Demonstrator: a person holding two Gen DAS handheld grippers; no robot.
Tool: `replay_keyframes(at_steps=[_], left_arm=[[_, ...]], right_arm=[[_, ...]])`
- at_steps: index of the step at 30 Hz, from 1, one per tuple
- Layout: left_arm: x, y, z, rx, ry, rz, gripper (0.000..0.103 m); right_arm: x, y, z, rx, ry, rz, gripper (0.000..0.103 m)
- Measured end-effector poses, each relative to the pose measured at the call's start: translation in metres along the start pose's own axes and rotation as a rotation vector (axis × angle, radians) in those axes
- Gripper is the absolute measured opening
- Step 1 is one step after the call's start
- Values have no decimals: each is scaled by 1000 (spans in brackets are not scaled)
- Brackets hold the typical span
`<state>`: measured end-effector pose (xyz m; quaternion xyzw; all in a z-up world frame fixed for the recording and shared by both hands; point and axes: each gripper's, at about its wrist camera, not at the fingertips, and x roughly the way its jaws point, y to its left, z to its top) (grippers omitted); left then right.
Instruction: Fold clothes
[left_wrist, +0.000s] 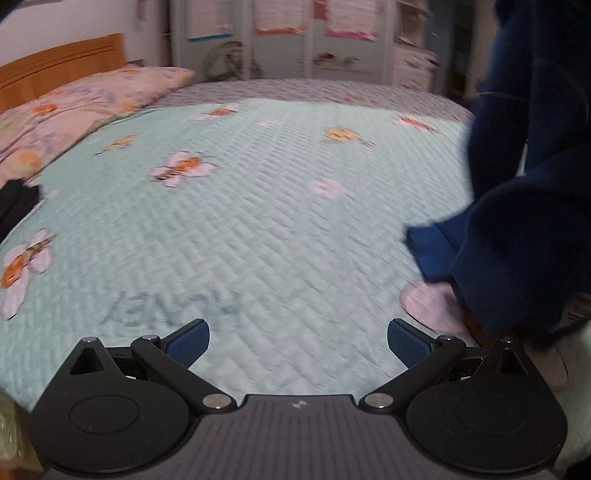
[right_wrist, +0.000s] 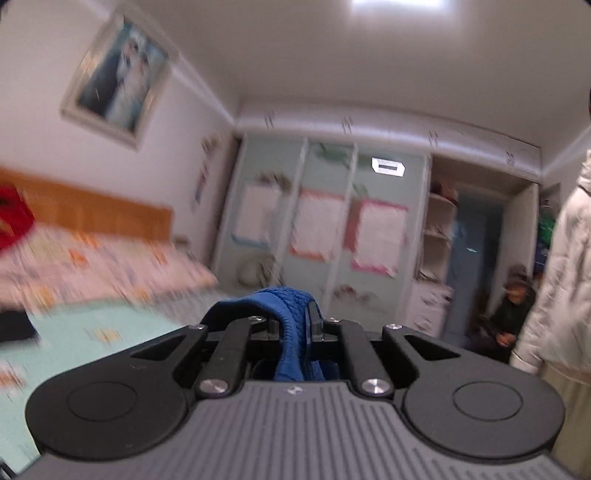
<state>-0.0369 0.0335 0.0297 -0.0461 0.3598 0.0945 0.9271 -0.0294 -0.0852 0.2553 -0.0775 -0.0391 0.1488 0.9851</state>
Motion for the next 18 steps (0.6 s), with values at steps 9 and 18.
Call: replay_keyframes(at_steps=[9,18], left_arm=[[-24,49,12,-243,-122,134,102],[-20,36,11,-171,-117,142,102]], right_arm=[[-12,17,58,14,-135,215,11],[62,46,-85,-42,558,263,37]])
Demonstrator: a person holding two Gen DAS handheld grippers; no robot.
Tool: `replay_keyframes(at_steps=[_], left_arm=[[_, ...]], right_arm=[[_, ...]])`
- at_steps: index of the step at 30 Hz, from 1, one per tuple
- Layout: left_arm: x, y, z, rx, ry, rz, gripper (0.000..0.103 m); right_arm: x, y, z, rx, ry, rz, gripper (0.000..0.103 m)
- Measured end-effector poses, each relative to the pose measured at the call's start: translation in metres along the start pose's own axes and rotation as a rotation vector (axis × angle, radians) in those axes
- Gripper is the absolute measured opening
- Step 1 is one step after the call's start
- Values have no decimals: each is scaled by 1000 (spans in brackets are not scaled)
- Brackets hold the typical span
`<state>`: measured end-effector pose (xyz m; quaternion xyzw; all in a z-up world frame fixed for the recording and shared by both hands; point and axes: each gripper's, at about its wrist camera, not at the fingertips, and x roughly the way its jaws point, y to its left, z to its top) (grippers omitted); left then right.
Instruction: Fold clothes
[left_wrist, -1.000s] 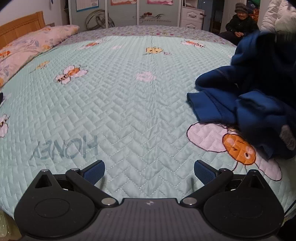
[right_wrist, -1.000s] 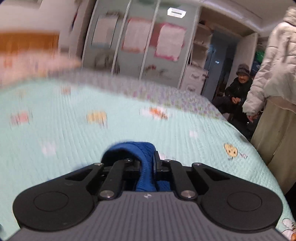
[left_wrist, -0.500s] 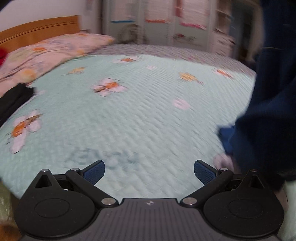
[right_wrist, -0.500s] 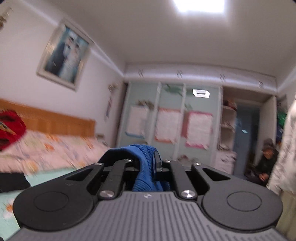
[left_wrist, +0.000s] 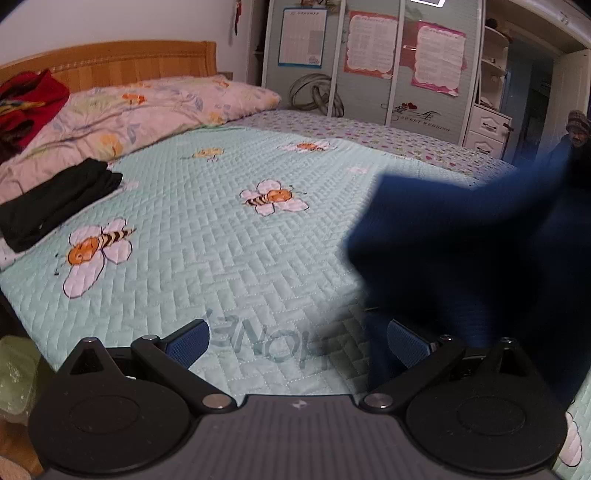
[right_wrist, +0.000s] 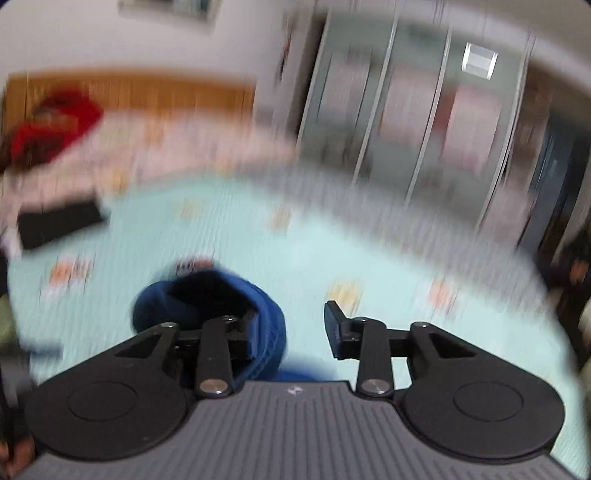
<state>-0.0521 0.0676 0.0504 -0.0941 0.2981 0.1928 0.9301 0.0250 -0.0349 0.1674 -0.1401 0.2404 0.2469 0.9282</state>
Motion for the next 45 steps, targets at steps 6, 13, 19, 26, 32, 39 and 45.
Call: replay_keyframes(at_steps=[6,13,19,26,32,39,45], left_arm=[[12,-9,-8,46,44,1,102],[16,-20,-13,101,53,15,102],[15,-27,-17,134,51,54,102],[9,-31,-19,152,36,76,102],[11,-33,-20,167,35,78,102],[21,-33,-22,167,65,75,102],[26,-33,-22,181,75,76,102]], right_arm=[[-5,6,-44,137,37,135,57],[-26,-28,-86,415,24,141,79],[-61,-38,-110,418,30,67,80],[-100,-50,-118,501,-124,170,85],[-95,-91,-168,777,-73,4,91],[-27,-64,-178,822,6,157,91],[38,-23,-160,722,72,246,39]])
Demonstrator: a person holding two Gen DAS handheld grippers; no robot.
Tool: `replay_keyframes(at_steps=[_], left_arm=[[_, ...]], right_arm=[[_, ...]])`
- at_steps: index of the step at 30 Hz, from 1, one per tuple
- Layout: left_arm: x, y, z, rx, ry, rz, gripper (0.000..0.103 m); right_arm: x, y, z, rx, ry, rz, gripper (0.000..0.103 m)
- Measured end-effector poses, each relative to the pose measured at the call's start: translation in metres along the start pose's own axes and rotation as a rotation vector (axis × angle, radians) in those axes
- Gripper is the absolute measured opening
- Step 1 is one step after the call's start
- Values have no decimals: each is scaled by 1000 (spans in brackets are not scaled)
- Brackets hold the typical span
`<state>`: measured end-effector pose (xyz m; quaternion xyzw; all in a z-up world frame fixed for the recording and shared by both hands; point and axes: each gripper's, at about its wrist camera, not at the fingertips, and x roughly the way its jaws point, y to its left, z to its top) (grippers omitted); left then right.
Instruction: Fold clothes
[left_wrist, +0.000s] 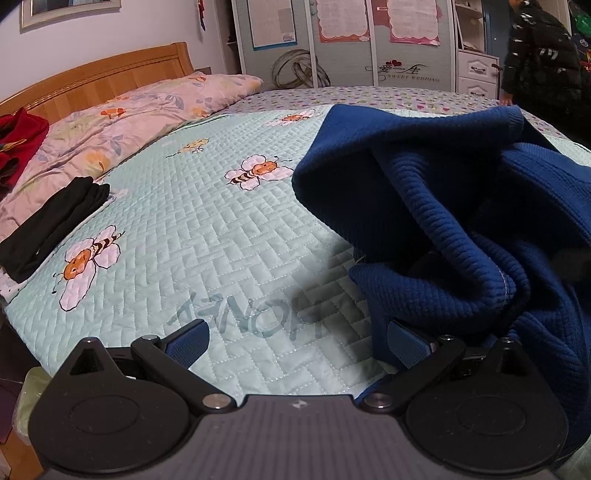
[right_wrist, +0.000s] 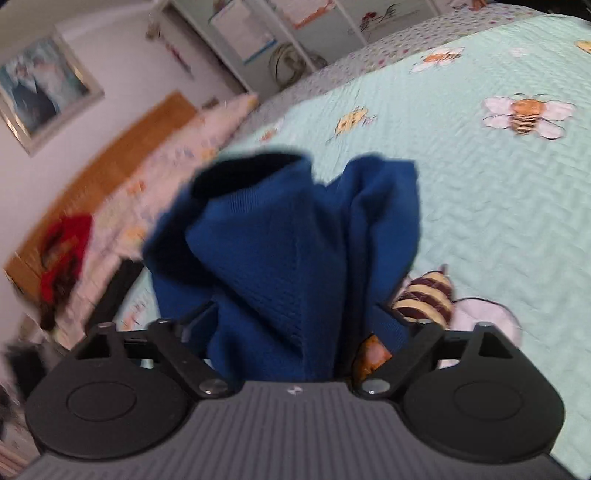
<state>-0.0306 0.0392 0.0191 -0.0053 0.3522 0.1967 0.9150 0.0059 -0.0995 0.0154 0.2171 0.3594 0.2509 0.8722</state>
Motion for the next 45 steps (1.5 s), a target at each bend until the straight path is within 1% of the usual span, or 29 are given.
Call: replay_keyframes(at_steps=[1,2,3,5,8,9,12,15,16,18,19,20,21,22,23,24,25,26,29,31,33,34,36,37,39,41,43,44,45], left_arm=[[0,0,0,0,0,2,102],[2,1,0,-2,5,3,102],[4,1,-1,-4,11,3,102],[8,2,-1,-12,24,0,102],[10,2,-1,-17,31,-3,102],[9,2,-1,-16,27,-6,102],[6,1,-1,-10,13,-11,102],[4,0,-1,1,8,-16,102],[4,-1,-1,5,7,-16,102],[4,-3,-1,15,5,-18,102],[4,-4,0,21,4,-20,102],[3,-6,-1,30,5,-21,102],[3,-8,-1,41,2,-22,102],[3,-10,-2,51,-1,-22,102],[3,-12,-2,62,-3,-22,102],[3,-14,-1,71,-3,-26,102],[3,-16,1,79,-2,-30,102],[3,-18,2,88,-2,-34,102],[2,-24,16,96,-8,-77,102],[-1,-31,31,101,-33,-102,102],[-4,-42,48,118,-59,-124,102],[-5,-49,58,132,-74,-137,102],[-9,-64,76,161,-104,-163,102],[-13,-73,83,186,-145,-171,102],[-20,-90,92,243,-241,-172,102],[-21,-107,98,313,-321,-165,102],[-16,-123,99,390,-370,-166,102],[-11,-129,100,424,-378,-174,102],[-7,-135,99,455,-367,-191,102]], right_arm=[[3,5,2,-24,9,-7,15],[2,10,5,-40,13,-29,9],[-4,15,8,-69,-8,-47,9],[-26,30,17,-167,-90,-83,9],[-70,47,41,-352,-239,-211,9],[-84,52,50,-426,-284,-272,9],[-102,60,81,-642,-364,-535,9],[-96,45,119,-822,-371,-736,10],[-90,35,129,-841,-356,-792,11],[-83,2,147,-689,-269,-782,23],[-79,-14,157,-613,-225,-775,25],[-76,-30,166,-538,-181,-768,31],[-76,-46,171,-436,-156,-737,34],[-84,-62,167,-282,-169,-655,37],[-92,-76,160,-144,-187,-575,44],[-99,-87,147,-38,-217,-501,51],[-105,-97,134,57,-243,-440,52],[-108,-104,118,125,-261,-407,52],[-108,-115,70,279,-268,-274,52],[-99,-117,42,351,-239,-203,52],[-86,-114,22,377,-193,-168,52],[-80,-112,15,373,-177,-165,52],[-77,-107,4,367,-204,-188,55],[-79,-108,0,383,-222,-187,56],[-87,-113,-7,410,-249,-185,62],[-89,-116,-10,403,-255,-189,62],[-97,-120,-18,377,-255,-196,62],[-101,-122,-22,366,-254,-198,62],[-104,-122,-26,357,-255,-200,62]])
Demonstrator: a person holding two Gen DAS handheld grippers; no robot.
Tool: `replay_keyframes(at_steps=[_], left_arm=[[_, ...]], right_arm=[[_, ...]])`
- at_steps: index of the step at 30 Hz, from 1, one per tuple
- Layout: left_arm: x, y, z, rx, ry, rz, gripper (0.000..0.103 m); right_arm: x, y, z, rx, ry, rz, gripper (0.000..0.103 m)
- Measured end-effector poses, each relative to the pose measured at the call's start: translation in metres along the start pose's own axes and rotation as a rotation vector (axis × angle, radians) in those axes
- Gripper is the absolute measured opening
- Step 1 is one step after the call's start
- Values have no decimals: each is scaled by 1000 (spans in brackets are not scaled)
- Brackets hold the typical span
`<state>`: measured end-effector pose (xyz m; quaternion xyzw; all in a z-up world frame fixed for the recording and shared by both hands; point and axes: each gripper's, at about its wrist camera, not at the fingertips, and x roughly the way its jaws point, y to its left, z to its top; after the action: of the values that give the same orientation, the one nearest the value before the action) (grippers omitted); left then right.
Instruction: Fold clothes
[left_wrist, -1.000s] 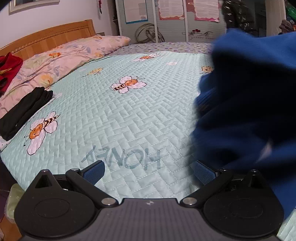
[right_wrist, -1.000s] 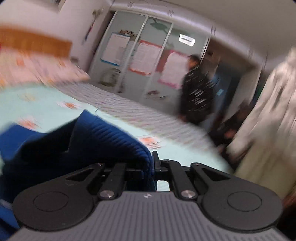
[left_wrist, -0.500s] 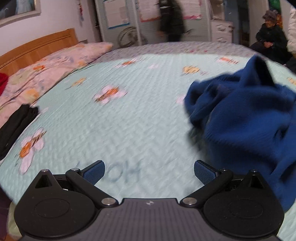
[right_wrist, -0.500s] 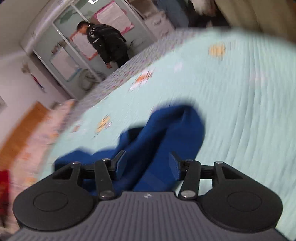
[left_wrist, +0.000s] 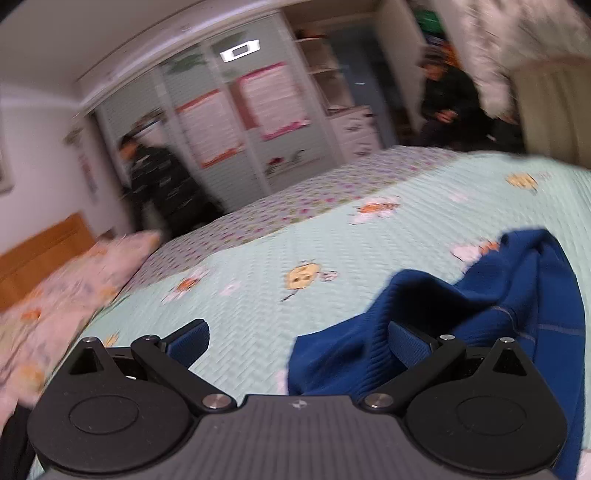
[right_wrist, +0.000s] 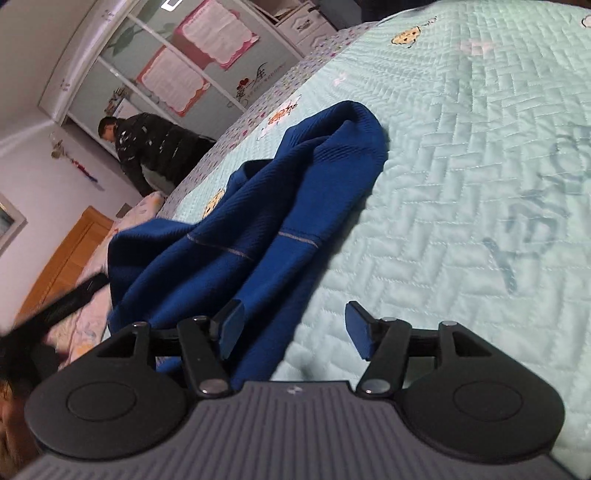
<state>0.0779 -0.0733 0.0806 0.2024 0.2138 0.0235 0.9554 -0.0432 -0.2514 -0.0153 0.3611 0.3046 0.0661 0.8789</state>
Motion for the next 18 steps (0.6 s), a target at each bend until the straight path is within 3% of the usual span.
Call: replay_keyframes(at_steps=[5,7,9,12,15,18], left_arm=[[15,-22,-1,112,44,-93,98],[18,-26,-1,122,67,-168,77],[33,-28,-1,94,147,-262,7],[45,-24,2,40,195,-278,6],[39,-20,17,74,118,-199,4],[31,-9,50,127,-13,-43,4]], right_arm=[[-8,-6,-6,-34,-8,8,62],[-9,-7,-7,-36,-10,17,63],[-9,-8,-8,-34,-12,24,64],[-11,-11,-9,-28,-16,34,64],[-12,-13,-10,-23,-24,37,64],[-13,-15,-11,-22,-34,34,64]])
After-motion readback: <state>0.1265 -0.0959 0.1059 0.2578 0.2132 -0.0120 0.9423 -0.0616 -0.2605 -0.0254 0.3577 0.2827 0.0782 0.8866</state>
